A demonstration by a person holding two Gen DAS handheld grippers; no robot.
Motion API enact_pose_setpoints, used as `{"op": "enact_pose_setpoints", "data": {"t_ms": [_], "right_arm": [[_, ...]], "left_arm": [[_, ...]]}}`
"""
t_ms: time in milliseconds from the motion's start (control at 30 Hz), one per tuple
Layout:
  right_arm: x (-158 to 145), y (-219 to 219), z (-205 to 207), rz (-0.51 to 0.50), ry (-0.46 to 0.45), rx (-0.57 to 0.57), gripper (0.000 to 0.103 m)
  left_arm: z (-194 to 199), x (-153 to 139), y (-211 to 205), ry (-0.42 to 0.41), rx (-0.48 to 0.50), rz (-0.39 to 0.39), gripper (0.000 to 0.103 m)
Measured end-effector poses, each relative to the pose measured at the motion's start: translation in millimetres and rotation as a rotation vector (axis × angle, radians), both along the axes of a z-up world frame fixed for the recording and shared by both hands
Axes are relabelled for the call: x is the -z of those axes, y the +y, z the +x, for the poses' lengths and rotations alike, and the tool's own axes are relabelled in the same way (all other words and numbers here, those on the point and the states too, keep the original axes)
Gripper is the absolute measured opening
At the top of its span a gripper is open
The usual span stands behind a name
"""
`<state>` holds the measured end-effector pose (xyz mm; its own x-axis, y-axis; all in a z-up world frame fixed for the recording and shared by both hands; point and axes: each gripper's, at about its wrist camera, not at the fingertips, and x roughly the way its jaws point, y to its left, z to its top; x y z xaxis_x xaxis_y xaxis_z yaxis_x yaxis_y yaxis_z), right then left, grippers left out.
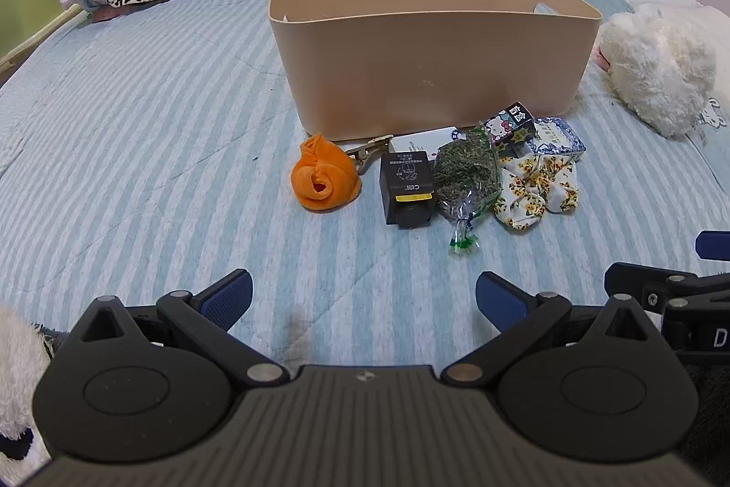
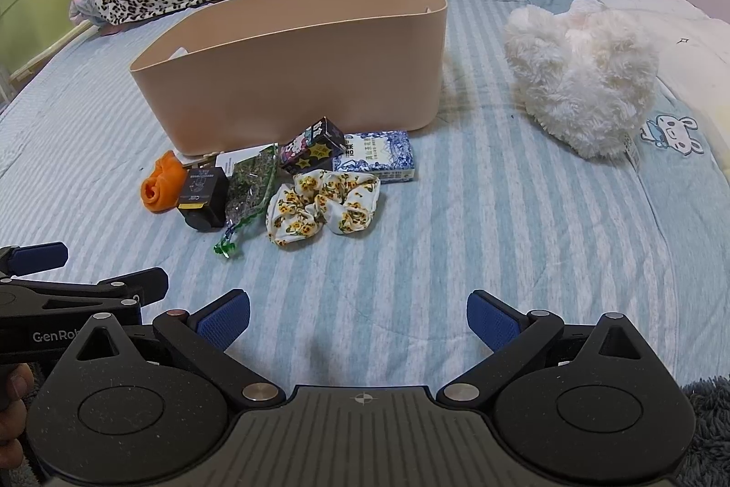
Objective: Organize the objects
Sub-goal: 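Move both tools toward the items in front of the beige basket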
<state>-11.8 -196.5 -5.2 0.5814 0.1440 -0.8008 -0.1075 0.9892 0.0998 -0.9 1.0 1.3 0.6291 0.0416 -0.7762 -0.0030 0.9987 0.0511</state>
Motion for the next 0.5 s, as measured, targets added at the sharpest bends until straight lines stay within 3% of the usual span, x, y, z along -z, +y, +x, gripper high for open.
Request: {"op": "enact_pose_setpoints", "data": {"t_ms": [500], "right_arm": [[-1.0,-2.4,1.0,-0.001,-0.002,0.006,0.103]], "left_arm": [[-0.6,-0.4,0.0,-0.004,-0.006,0.007,0.103]]}}
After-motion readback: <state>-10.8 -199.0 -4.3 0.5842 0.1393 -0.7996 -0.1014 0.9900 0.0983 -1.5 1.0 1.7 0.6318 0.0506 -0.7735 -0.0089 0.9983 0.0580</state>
